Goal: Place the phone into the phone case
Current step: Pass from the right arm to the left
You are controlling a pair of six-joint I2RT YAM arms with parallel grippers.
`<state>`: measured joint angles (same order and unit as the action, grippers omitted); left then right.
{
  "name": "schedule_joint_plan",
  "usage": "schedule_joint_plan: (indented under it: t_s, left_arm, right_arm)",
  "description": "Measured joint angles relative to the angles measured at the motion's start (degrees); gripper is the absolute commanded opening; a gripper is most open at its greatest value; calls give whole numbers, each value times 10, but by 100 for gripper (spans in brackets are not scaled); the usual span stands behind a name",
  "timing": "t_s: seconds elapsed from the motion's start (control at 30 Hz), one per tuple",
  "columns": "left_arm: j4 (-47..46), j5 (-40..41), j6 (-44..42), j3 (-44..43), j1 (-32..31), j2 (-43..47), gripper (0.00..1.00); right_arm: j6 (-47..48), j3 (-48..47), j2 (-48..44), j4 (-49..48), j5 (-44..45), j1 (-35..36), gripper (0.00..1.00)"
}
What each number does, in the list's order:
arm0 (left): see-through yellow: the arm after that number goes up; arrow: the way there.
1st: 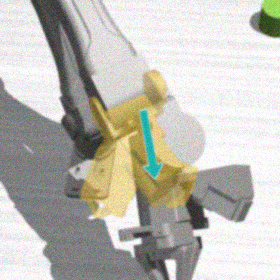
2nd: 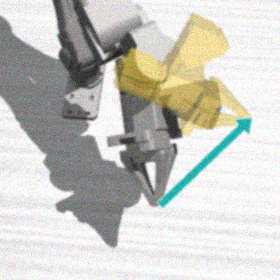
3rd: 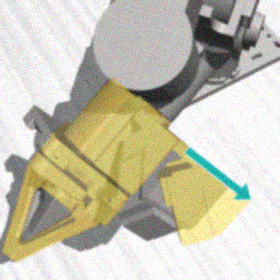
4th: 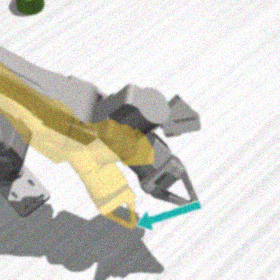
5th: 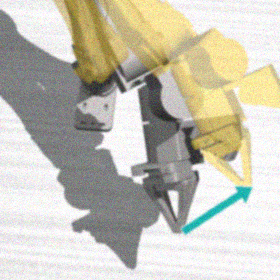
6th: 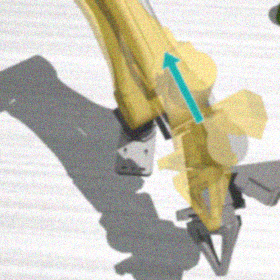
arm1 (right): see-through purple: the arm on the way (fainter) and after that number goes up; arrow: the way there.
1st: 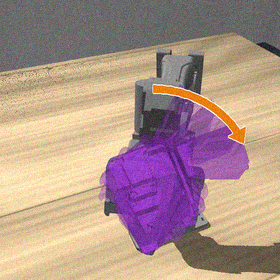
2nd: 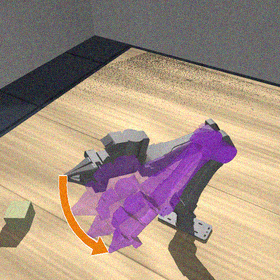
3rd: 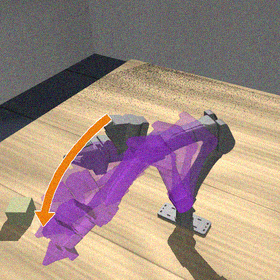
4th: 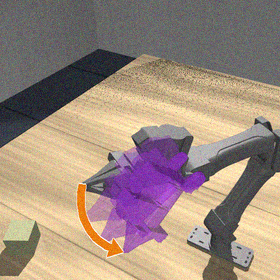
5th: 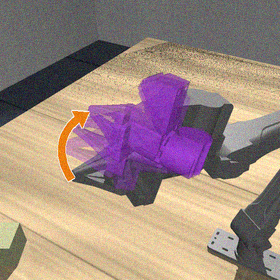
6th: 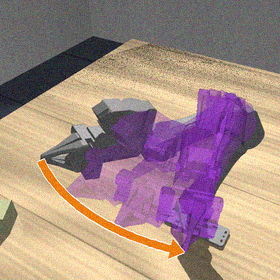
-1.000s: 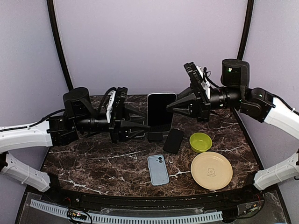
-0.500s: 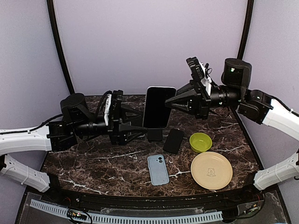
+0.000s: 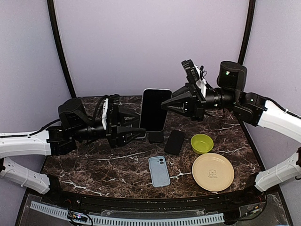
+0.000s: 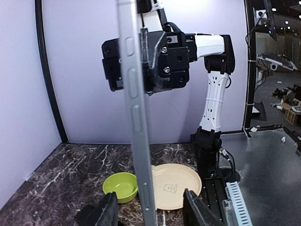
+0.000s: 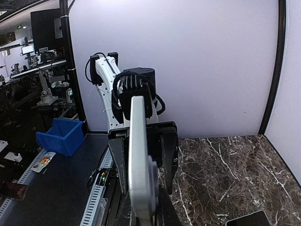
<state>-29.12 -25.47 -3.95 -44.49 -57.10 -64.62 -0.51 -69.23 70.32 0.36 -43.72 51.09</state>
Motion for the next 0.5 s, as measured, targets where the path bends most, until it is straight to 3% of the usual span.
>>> schedule_joint_plan:
  t_s: [0.1,0.33,0.5]
  left_arm:
    - [0,-3,0,1,0,0,35]
    - [-6,-4,-2,5,0,0,25]
    - [-6,-3,-2,5,0,0,9]
  right_arm:
    - [0,0,7,1,-1,0,0]
    - [-2,0,11,-2,-2,0,0]
    - [-3,-2,24,-4,-6,2,0]
